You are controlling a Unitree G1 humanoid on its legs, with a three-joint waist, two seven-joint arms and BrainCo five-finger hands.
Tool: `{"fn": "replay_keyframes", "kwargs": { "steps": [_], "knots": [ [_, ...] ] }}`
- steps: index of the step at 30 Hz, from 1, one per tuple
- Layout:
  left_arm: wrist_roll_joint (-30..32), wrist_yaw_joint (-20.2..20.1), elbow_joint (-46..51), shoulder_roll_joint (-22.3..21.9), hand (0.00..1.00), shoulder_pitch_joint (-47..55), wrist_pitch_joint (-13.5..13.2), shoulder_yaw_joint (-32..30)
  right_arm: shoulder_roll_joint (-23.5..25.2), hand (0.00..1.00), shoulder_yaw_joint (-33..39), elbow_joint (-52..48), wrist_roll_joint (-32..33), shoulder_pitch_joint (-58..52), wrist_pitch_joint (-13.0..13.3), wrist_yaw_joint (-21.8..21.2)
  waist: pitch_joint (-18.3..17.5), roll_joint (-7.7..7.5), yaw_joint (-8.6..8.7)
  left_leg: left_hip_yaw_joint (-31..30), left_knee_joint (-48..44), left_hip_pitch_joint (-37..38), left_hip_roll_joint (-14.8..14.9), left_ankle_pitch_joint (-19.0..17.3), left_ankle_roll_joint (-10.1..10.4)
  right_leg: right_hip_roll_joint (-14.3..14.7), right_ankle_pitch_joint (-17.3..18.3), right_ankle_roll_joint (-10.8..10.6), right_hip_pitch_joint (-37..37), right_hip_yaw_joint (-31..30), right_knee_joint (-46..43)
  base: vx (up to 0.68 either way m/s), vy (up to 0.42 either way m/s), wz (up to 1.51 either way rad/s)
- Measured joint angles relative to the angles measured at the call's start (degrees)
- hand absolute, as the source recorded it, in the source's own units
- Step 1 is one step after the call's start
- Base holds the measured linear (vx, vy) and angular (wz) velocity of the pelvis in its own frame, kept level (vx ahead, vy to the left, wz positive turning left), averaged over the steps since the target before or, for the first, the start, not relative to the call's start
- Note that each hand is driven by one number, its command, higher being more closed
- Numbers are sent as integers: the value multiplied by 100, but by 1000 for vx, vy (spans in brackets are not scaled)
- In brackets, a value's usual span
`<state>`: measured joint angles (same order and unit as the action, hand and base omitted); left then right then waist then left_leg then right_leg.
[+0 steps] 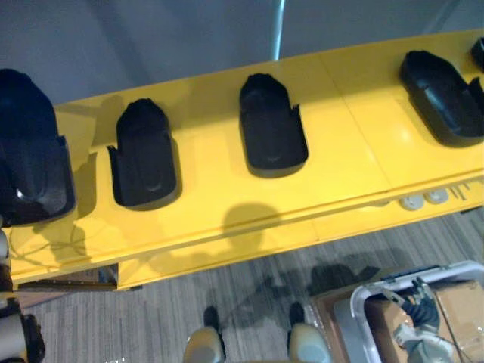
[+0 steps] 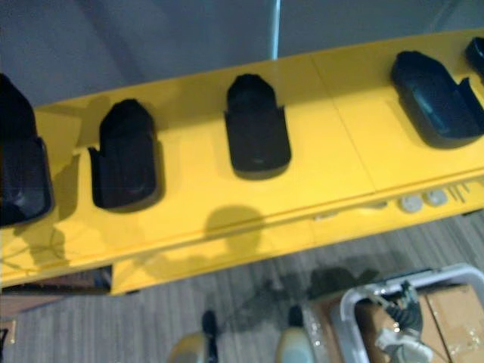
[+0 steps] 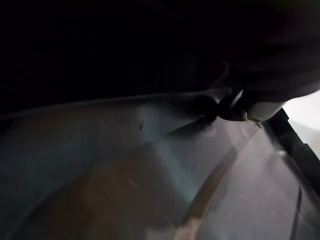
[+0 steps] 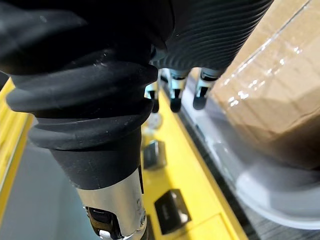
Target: Walk over and take plastic housings, then place them on the shelf
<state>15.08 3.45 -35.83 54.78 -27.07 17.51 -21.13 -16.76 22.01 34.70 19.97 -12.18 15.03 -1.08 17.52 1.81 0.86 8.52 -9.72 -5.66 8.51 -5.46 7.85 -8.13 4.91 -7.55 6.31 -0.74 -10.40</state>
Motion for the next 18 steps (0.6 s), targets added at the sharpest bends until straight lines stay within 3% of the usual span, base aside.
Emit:
{"fn": "replay_keyframes", "kwargs": {
  "steps": [8, 18],
  "knots": [
    [635, -272, 0, 117, 100, -55, 185, 235, -5, 0, 45, -11, 30, 11, 21, 31, 167, -28, -29, -21, -571, -336, 96, -278, -11, 66, -45, 13, 83, -46, 7, -1, 6, -2],
    [617, -506, -41, 117, 100, -53, 312, 214, -5, 0, 114, -16, 99, 15, 35, 93, 384, -67, -63, -15, -945, -516, 197, -471, -27, 130, -48, 8, 142, -103, -37, -7, 8, -3]
  ]
}}
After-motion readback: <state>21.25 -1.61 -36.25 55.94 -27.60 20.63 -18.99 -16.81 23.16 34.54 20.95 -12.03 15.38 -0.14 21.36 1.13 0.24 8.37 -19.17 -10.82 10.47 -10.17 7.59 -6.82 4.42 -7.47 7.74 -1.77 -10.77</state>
